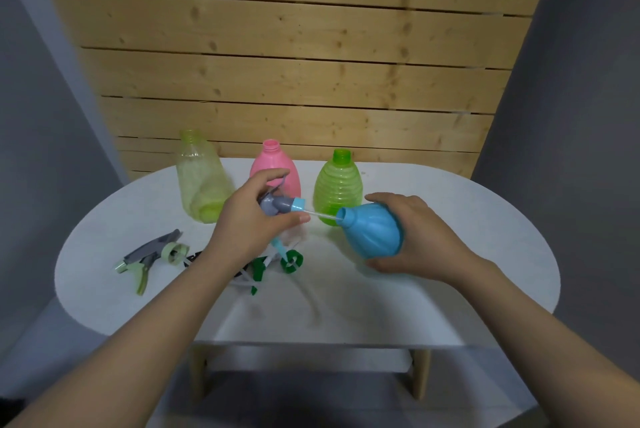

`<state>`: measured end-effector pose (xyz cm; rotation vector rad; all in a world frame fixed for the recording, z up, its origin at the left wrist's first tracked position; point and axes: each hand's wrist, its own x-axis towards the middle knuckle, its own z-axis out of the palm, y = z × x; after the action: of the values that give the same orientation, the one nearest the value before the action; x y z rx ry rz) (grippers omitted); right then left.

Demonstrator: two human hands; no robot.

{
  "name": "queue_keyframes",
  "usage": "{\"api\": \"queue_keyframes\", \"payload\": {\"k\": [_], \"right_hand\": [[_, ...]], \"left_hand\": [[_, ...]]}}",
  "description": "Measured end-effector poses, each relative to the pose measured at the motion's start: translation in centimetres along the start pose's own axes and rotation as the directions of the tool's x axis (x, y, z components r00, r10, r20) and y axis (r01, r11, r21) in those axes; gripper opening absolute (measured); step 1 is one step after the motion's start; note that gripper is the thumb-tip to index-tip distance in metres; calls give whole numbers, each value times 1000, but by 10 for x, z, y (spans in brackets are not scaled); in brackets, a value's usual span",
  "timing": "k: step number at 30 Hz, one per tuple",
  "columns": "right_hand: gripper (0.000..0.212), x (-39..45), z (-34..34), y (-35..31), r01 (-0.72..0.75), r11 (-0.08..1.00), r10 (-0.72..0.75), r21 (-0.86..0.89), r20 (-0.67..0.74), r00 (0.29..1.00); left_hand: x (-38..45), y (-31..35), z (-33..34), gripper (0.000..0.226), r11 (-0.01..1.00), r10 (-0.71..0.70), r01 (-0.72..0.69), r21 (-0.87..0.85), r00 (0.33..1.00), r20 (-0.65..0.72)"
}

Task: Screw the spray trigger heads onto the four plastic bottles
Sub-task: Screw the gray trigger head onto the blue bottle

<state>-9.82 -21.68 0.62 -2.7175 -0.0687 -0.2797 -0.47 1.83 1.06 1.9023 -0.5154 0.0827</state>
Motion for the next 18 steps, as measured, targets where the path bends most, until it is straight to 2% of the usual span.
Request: {"api": "queue_keyframes", "payload": {"k": [5, 8, 13, 18], "right_hand": [[78, 1, -1, -12, 24, 999, -26, 48, 40, 999], [75, 2, -2, -14, 50, 997, -55, 65, 69, 996], [72, 2, -2, -15, 59, 989, -84, 138, 187, 979], [72, 3, -3, -11, -6, 971, -59, 240, 262, 963]], "left_hand": [[-3, 5, 10, 68, 1000, 18, -20, 8, 983, 181], [-2, 8, 12, 53, 1000, -10, 7, 9, 965, 261], [-3, 9, 12, 33, 999, -43, 32, 31, 875, 482], [-1, 5, 12, 26, 996, -94, 83, 44, 873, 478]]}}
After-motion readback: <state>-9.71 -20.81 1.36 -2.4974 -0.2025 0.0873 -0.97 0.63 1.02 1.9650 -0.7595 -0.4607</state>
